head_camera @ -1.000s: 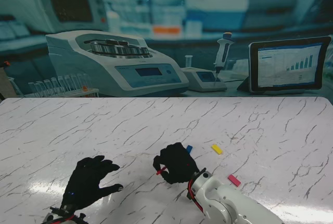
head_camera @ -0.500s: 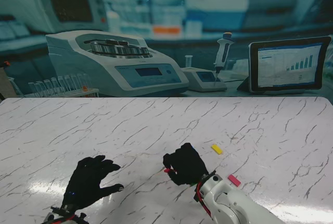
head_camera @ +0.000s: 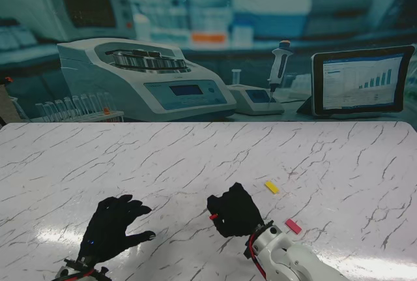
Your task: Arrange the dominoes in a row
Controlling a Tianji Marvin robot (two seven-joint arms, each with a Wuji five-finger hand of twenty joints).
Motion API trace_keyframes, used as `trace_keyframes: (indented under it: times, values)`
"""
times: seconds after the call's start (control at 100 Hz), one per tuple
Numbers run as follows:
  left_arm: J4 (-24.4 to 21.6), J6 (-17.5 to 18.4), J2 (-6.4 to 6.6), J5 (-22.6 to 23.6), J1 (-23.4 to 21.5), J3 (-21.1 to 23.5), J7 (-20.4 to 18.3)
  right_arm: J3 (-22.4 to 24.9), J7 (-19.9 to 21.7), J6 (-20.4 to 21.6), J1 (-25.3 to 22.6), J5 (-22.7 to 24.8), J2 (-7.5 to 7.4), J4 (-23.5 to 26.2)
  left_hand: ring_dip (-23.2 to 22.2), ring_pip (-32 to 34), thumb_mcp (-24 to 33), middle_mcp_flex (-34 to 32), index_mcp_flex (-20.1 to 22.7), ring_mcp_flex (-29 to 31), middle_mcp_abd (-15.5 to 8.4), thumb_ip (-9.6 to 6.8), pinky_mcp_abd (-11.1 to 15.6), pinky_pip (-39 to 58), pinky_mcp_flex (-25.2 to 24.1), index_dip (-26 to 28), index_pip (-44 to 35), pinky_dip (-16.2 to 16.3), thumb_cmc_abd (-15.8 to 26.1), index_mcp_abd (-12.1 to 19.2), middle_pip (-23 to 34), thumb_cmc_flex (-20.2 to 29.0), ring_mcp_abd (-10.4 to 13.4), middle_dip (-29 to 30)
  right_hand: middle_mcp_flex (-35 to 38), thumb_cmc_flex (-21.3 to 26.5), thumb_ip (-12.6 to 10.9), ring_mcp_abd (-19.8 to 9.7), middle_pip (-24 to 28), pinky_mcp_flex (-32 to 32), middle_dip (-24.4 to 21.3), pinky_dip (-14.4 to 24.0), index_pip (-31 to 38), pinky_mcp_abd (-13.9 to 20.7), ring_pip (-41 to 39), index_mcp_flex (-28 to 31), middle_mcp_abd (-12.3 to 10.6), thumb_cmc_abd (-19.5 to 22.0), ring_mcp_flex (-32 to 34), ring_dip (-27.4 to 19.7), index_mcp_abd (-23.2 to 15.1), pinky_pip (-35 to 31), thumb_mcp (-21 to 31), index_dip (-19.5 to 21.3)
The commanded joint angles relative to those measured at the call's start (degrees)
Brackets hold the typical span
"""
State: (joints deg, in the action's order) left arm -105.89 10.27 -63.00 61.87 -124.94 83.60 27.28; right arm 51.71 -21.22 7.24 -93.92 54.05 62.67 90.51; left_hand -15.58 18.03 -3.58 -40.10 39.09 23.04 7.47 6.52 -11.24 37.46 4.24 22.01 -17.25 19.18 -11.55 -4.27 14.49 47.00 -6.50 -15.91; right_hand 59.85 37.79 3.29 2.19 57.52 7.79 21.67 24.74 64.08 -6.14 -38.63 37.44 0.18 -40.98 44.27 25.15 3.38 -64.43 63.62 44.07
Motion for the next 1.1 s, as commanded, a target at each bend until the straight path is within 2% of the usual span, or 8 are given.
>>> trace_keyframes:
  times: [0.0, 0.19, 0.74, 1.09]
  values:
    - [-0.02, 1.45, -0.17, -0.07, -0.5, -0.13, -0.43, -0.49, -0.83, 0.34, -0.74, 0.25, 0.49, -0.14, -0.6, -0.44, -0.44, -0.7, 0.89, 0.8, -1.0, 0.04, -0.52, 1.41, -0.09, 0.72, -0.29, 0.96, 1.79, 0.85, 0.42, -1.72, 1.35, -0.59, 1.52, -0.76, -1.7, 0.99, -1.75, -0.23, -1.42, -1.08, 4.15, -3.06, 2.01, -1.71, -2.08, -2.11, 1.18, -1.34, 1.55, -1.62, 2.39, -1.17]
    - [-0.06, 1.52, -0.17, -0.01, -0.59, -0.1, -0.29, -0.51, -1.53, 0.94, -1.43, 0.57, 0.48, 0.29, -0.54, -0.4, -0.44, -0.65, 0.87, 0.61, -0.82, 0.04, -0.36, 1.33, -0.14, 0.9, -0.55, 0.92, 1.78, 0.81, 0.46, -1.75, 1.3, -0.55, 1.57, -0.47, -1.25, 1.17, -2.8, -0.32, -1.58, -1.26, 5.23, -3.17, 2.96, -1.74, -1.75, -2.84, 1.07, -1.72, 0.6, -1.85, 3.18, -2.9]
    - [-0.38, 1.9, -0.22, 0.24, -1.32, 0.61, 0.08, 0.3, 1.67, 2.06, -6.14, 0.48, -0.2, 5.11, -0.45, -0.27, -0.42, -0.71, 0.83, 0.55, -1.0, 0.04, 0.04, 1.09, -0.18, 0.99, -0.67, 0.79, 1.73, 0.86, 0.52, -1.72, 1.25, -0.54, 2.08, -0.11, 0.01, 0.53, -2.3, 0.12, -1.5, -0.62, 5.93, -3.28, -1.04, -1.59, -0.39, -2.33, 1.84, 0.27, 3.07, -2.99, 1.43, -3.92]
    - [-0.43, 2.09, -0.26, 0.46, -1.91, 0.94, 0.73, -1.4, 0.26, -1.52, -8.48, 2.09, -0.36, 6.33, -0.42, -0.25, -0.46, -0.79, 0.85, 0.63, -1.09, 0.06, -0.09, 1.09, -0.08, 1.02, -0.79, 0.79, 1.7, 0.96, 0.53, -1.76, 1.39, -0.57, 1.99, 0.65, 0.22, 0.54, -2.55, -0.09, -1.63, -0.31, 5.43, -3.72, -2.91, -1.51, 0.17, -2.05, 1.64, 0.95, 4.13, -3.57, 0.56, -4.23]
